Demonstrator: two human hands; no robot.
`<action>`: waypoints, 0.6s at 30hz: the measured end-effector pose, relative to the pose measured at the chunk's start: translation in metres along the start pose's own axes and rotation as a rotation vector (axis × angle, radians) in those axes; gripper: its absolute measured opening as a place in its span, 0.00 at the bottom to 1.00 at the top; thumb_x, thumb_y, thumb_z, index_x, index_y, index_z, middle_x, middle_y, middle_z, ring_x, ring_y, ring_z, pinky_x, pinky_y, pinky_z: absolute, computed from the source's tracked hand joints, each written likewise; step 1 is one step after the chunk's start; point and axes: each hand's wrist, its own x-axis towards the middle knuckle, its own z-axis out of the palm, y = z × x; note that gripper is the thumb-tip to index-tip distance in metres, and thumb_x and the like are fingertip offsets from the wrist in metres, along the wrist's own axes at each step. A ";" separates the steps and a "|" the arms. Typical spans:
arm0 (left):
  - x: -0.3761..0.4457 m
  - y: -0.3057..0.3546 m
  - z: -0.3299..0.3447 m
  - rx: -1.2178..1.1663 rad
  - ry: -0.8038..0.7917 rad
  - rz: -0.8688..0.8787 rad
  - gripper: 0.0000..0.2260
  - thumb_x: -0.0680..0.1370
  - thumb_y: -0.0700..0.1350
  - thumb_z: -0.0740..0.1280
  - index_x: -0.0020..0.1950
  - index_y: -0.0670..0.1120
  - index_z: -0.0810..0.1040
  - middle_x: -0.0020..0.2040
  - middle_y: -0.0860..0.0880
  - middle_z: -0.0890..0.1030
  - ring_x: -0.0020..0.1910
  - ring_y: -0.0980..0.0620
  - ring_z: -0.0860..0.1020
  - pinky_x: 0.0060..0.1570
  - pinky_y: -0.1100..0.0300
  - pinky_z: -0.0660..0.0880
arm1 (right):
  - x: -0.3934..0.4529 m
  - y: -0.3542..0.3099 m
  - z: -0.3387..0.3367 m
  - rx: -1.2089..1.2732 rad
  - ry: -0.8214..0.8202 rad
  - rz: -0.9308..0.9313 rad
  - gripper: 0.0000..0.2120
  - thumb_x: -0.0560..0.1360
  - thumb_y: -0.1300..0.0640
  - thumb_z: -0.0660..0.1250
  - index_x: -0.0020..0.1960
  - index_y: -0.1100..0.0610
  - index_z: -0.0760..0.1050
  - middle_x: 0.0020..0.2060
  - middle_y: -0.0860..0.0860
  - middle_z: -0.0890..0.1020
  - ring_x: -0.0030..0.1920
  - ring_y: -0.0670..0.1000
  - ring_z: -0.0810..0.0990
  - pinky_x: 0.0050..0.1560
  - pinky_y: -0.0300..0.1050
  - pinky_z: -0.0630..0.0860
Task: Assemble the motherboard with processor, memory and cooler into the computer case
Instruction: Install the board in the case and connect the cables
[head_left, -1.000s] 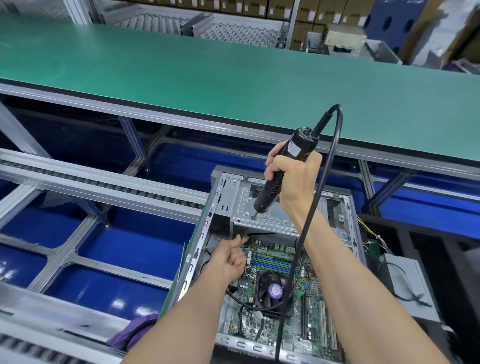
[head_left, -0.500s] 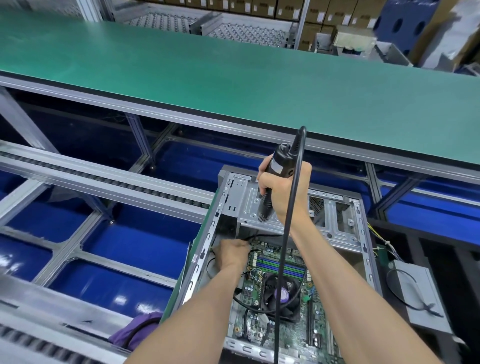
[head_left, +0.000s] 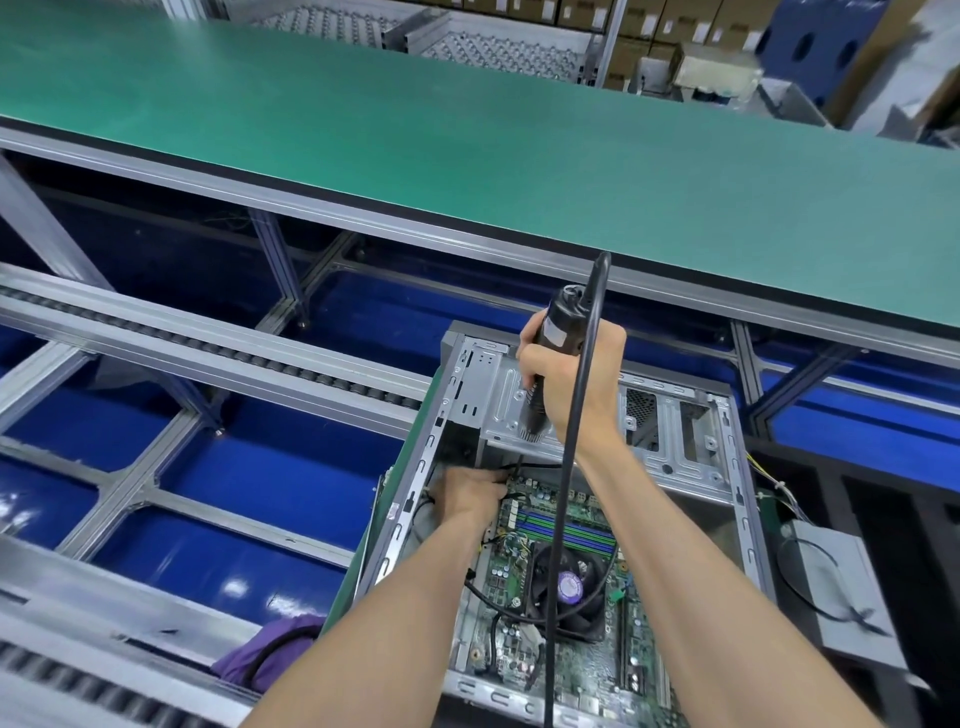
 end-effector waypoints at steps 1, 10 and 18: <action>0.000 0.000 0.000 0.006 -0.004 0.003 0.07 0.76 0.35 0.72 0.52 0.45 0.83 0.53 0.45 0.84 0.39 0.56 0.80 0.37 0.71 0.75 | 0.000 0.000 0.000 0.001 0.000 0.000 0.06 0.60 0.70 0.67 0.35 0.60 0.78 0.32 0.59 0.79 0.32 0.54 0.76 0.35 0.51 0.74; -0.002 -0.001 0.000 -0.019 -0.015 -0.029 0.09 0.76 0.36 0.72 0.53 0.48 0.84 0.57 0.46 0.84 0.27 0.64 0.73 0.21 0.75 0.66 | 0.003 0.001 0.000 0.074 0.023 0.023 0.06 0.60 0.72 0.67 0.34 0.63 0.77 0.31 0.62 0.78 0.27 0.54 0.74 0.31 0.47 0.73; -0.005 -0.001 -0.002 0.024 -0.040 0.018 0.09 0.76 0.38 0.73 0.53 0.49 0.85 0.41 0.56 0.81 0.27 0.63 0.72 0.20 0.75 0.66 | 0.005 0.003 0.000 0.140 -0.139 0.016 0.06 0.60 0.69 0.66 0.34 0.61 0.76 0.31 0.66 0.75 0.29 0.57 0.72 0.29 0.51 0.70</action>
